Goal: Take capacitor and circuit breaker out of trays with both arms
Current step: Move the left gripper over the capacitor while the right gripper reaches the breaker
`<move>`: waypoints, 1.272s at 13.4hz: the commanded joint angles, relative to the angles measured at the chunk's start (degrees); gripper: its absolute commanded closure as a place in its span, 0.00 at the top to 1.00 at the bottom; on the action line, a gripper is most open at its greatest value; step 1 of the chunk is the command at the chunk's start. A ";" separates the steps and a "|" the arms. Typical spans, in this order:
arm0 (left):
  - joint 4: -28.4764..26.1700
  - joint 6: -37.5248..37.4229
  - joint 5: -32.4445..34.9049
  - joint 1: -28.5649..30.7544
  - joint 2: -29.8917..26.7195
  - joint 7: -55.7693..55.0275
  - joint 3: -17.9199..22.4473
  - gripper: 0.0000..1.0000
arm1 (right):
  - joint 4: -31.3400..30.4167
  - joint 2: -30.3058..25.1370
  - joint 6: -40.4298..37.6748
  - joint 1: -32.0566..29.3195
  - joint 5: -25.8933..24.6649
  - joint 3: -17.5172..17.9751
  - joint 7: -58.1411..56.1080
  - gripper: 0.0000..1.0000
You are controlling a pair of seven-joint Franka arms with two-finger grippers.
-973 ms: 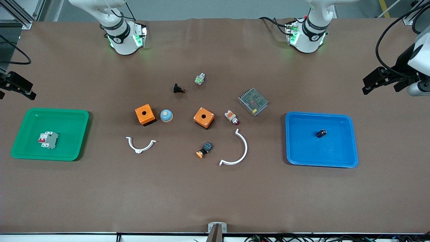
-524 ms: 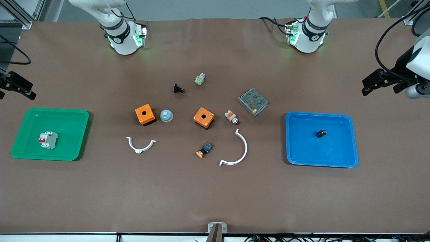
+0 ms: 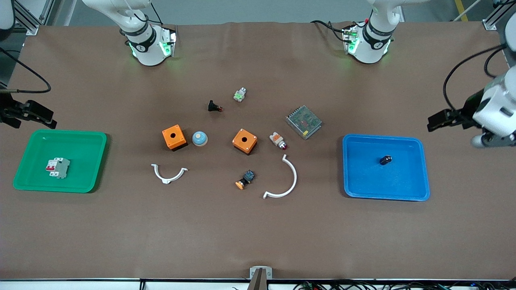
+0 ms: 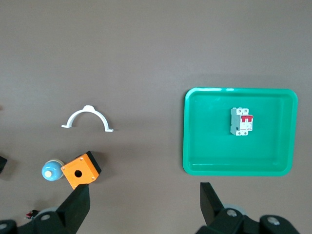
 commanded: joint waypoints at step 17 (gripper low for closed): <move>-26.17 30.96 1.26 4.37 10.58 0.41 -0.48 0.81 | 0.63 32.14 27.40 -22.93 -0.39 0.29 -26.99 1.00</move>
